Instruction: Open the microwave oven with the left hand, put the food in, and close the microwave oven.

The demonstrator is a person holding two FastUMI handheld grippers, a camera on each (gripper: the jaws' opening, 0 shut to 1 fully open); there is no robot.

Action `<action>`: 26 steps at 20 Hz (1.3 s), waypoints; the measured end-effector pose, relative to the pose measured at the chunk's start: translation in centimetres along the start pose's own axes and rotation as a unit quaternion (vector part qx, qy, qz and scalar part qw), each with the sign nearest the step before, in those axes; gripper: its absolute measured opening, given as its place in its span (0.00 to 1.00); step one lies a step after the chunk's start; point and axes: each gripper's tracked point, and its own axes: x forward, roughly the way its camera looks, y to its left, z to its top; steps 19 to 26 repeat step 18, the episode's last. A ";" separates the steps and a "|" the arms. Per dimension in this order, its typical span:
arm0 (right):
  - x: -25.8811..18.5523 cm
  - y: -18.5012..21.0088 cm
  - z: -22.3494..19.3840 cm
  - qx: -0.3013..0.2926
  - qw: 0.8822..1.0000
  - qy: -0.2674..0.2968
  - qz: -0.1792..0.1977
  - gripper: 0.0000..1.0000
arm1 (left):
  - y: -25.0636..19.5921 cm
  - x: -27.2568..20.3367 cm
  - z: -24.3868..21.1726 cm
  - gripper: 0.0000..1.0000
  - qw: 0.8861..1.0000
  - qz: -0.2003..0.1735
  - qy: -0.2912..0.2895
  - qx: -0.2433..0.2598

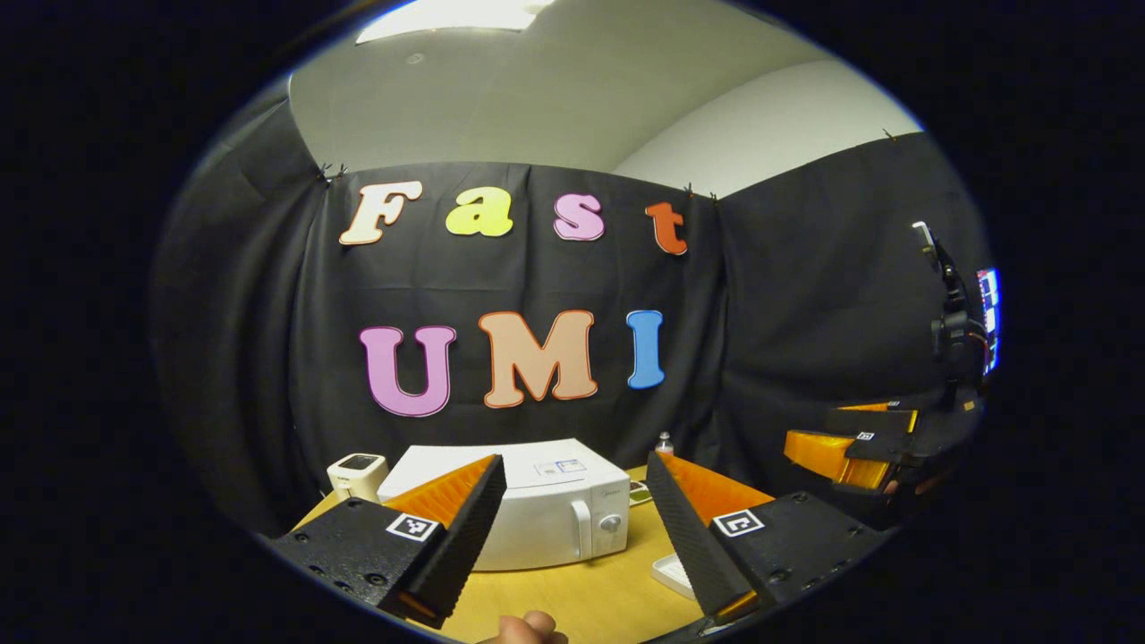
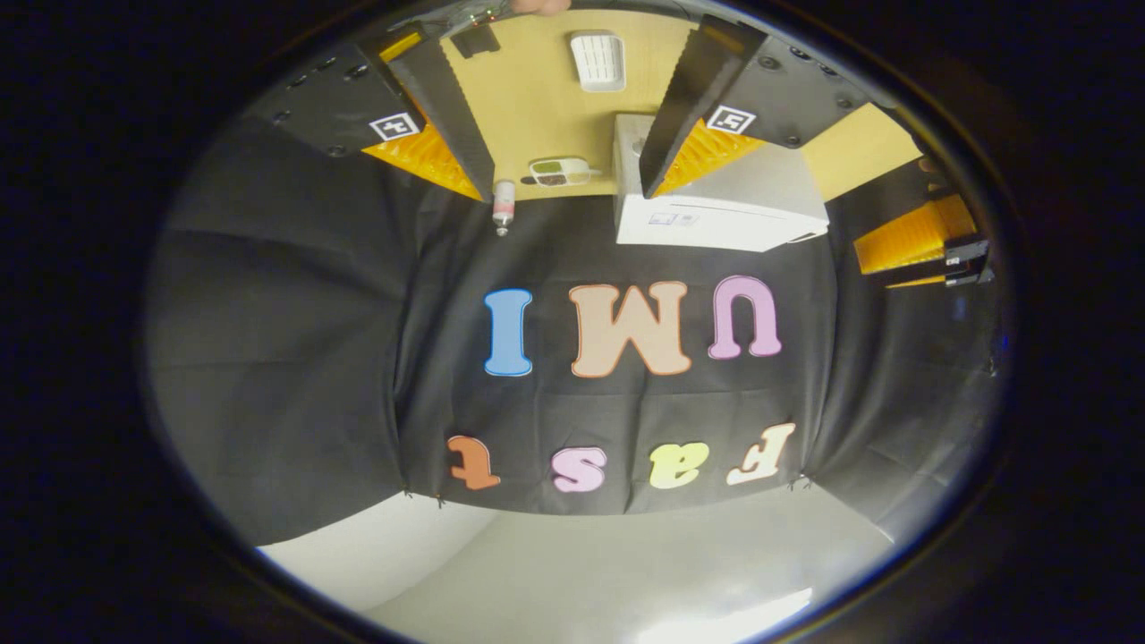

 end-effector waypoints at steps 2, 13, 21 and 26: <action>-0.2 0.5 0.1 0.000 1.000 -0.002 0.003 0.92 | -0.2 -0.3 -2.0 0.96 0.999 0.008 0.037 0.002; -0.6 2.0 -0.7 -0.002 1.000 -0.001 0.005 0.92 | 1.4 -1.2 -1.8 0.96 0.998 0.027 0.048 0.014; -0.8 2.4 -0.9 -0.004 1.000 0.003 0.005 0.92 | 2.1 -1.2 -1.7 0.96 0.998 0.032 0.047 0.013; -0.8 2.4 -0.9 -0.004 1.000 0.003 0.005 0.92 | 2.1 -1.2 -1.7 0.96 0.998 0.032 0.047 0.013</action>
